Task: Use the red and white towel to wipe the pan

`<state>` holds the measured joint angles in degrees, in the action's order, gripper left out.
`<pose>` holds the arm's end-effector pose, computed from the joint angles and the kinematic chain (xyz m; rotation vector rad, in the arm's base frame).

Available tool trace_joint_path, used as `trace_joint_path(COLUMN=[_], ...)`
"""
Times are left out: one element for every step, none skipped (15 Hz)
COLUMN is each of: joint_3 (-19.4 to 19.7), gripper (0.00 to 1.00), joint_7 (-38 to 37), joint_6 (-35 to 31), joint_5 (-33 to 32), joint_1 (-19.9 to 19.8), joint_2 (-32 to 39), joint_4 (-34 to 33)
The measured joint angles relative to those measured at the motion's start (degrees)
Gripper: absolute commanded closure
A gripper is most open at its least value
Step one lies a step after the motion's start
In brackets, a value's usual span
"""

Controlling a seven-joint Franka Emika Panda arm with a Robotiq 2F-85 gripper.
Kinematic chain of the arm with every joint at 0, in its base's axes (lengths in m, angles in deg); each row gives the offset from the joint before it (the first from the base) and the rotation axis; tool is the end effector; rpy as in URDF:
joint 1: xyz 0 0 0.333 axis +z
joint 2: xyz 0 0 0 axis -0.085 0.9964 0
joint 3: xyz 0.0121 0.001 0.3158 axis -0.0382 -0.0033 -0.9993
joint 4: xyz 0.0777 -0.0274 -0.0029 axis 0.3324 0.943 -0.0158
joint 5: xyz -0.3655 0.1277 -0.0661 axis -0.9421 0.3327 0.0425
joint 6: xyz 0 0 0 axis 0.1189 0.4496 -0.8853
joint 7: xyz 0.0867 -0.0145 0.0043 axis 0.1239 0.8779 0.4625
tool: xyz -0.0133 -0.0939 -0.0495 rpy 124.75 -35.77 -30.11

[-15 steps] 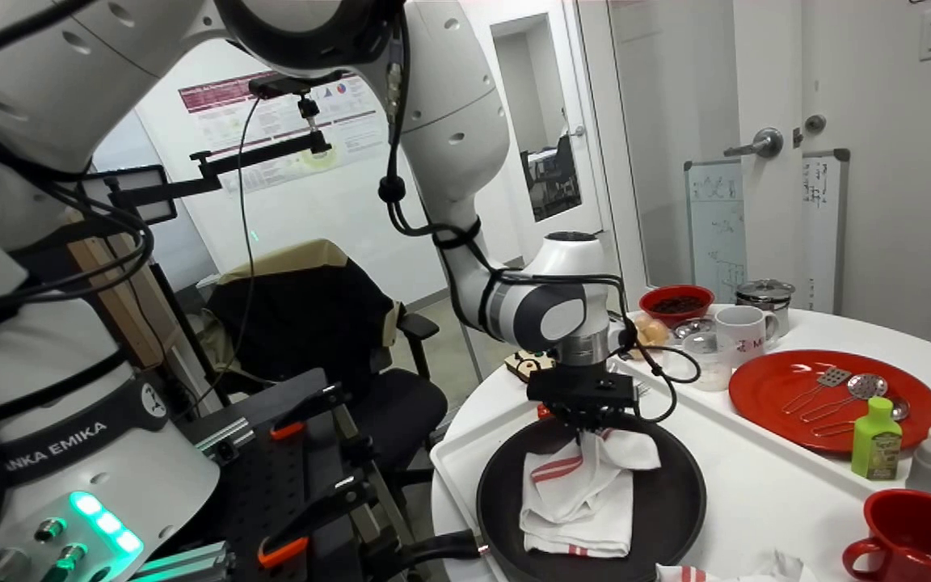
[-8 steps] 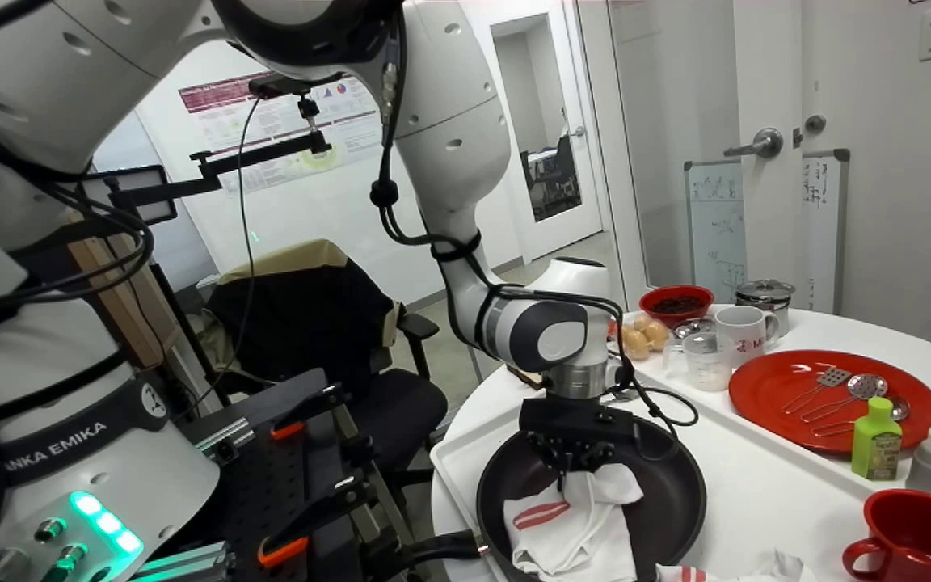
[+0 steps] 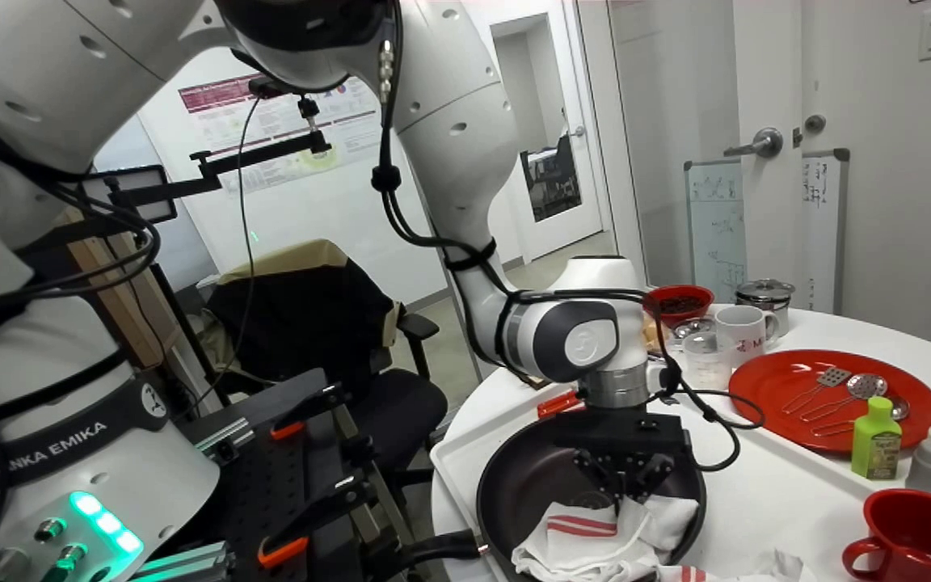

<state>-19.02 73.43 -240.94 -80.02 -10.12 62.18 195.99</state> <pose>0.5254 -0.0887 -0.0889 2.8002 1.1759 -0.3148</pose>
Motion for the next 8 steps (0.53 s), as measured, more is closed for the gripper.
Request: trace_joint_path(joint_3=[0.9, 1.6, 2.0, 2.2, 2.2, 2.1, 1.8, 1.4], gripper=[0.99, 0.99, 0.99, 0.99, 0.99, 0.99, 0.99, 0.99], joint_7=[-1.1, -2.2, -3.3, -4.3, -5.3, -6.1, -6.7, -7.1], joint_6=[-2.0, -4.0, -6.1, -8.0, -9.9, -11.6, -13.1, -14.4], joint_5=[-0.1, -0.2, -0.2, -0.2, -0.2, -0.2, -0.2, -0.3], joint_1=[0.6, 1.2, 1.7, 2.2, 2.8, 3.3, 3.9, 4.3], joint_2=[0.0, 0.0, -0.1, -0.1, -0.2, -0.3, -0.5, -0.7], joint_4=[-0.2, -0.4, -0.5, -0.6, -0.6, -0.6, -0.5, -0.3])
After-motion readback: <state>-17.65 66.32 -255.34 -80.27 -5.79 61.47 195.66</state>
